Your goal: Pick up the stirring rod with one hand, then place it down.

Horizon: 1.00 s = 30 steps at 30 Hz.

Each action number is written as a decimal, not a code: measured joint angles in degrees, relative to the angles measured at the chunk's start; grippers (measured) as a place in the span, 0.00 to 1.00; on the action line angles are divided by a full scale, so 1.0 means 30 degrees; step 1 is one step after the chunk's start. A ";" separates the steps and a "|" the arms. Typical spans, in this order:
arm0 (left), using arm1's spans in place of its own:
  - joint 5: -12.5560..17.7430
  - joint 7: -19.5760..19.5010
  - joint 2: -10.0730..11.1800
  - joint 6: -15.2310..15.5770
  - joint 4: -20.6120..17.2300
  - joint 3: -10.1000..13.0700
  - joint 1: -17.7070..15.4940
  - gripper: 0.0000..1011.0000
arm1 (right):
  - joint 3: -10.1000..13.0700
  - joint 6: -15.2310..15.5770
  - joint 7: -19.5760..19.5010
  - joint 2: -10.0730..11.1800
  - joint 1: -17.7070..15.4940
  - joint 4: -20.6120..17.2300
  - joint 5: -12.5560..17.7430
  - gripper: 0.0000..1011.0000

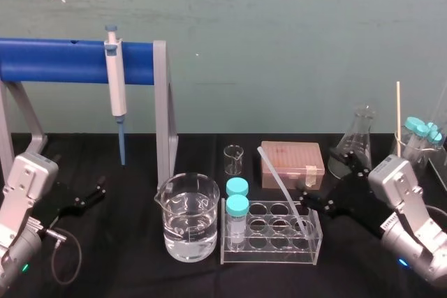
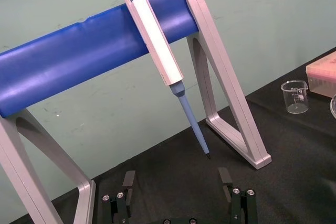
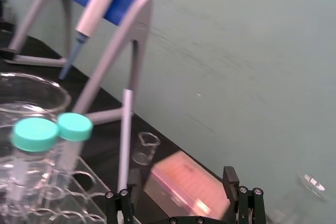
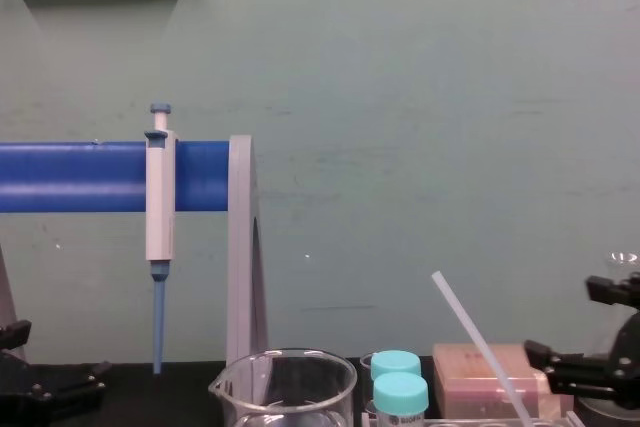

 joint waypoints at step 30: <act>0.0000 0.0000 0.0001 0.0000 0.0000 -0.0001 0.0000 0.99 | 0.0233 -0.1207 0.6280 -0.2051 0.2718 0.2942 0.2397 0.99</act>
